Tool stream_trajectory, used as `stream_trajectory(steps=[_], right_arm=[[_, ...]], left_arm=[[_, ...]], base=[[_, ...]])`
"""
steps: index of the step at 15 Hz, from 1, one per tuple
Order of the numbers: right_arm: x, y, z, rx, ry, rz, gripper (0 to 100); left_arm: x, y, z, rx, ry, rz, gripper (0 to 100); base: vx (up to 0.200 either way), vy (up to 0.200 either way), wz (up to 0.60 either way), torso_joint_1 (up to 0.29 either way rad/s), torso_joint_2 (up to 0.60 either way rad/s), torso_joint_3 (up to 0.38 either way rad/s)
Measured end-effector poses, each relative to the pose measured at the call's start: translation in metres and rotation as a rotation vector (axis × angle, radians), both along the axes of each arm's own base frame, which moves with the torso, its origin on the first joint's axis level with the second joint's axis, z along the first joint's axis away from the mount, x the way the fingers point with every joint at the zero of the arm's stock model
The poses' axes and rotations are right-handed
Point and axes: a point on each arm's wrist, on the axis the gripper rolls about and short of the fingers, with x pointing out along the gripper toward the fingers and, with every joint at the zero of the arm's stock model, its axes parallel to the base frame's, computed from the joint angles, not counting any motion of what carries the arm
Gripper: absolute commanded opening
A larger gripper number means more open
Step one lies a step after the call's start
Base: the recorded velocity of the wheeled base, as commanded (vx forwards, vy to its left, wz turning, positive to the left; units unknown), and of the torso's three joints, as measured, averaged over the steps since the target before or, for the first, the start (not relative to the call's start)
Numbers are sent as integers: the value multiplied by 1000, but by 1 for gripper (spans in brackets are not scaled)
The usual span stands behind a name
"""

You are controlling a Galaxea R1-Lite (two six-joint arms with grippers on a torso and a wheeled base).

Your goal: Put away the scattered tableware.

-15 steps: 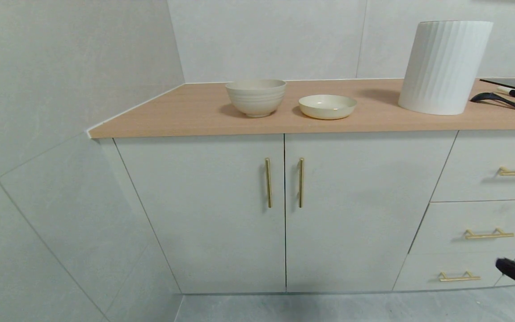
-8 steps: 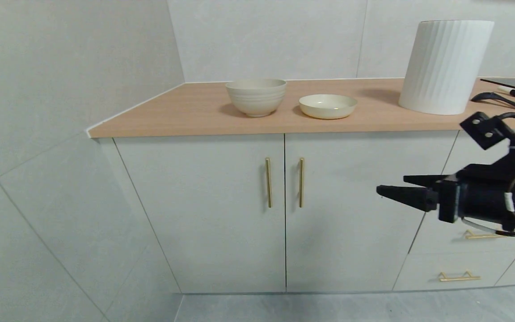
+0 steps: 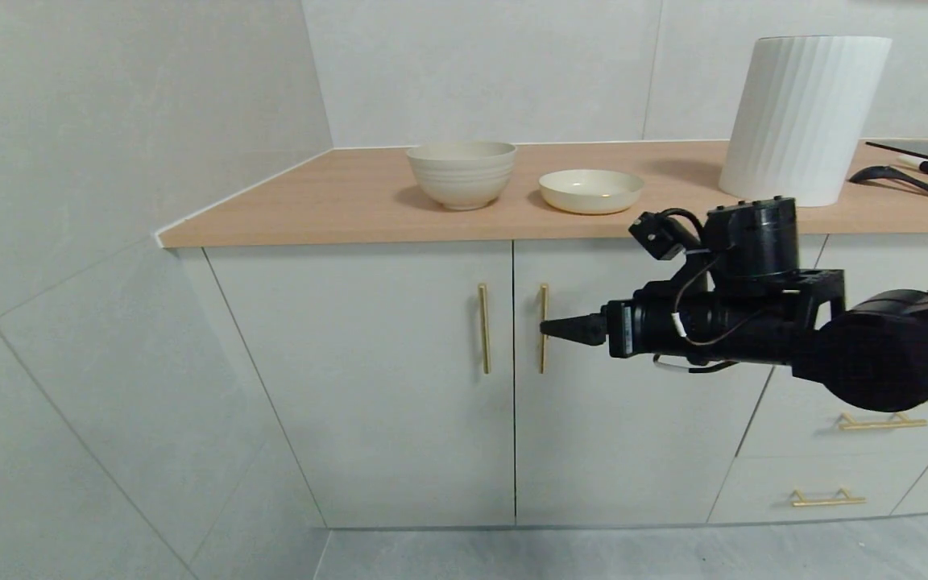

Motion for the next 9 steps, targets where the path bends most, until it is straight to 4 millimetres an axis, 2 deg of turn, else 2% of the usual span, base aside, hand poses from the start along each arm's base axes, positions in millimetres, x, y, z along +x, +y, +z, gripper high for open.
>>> stream_trajectory(steps=[4,9], right_arm=[[21,16,-29,-22,56,3,100],[40,26,-47,18,-7,2,100]], left_arm=[[0,0,0,0,0,0,100],[0,0,0,0,0,0,100]], base=[[0,0,0,0,0,0],[0,0,0,0,0,0]])
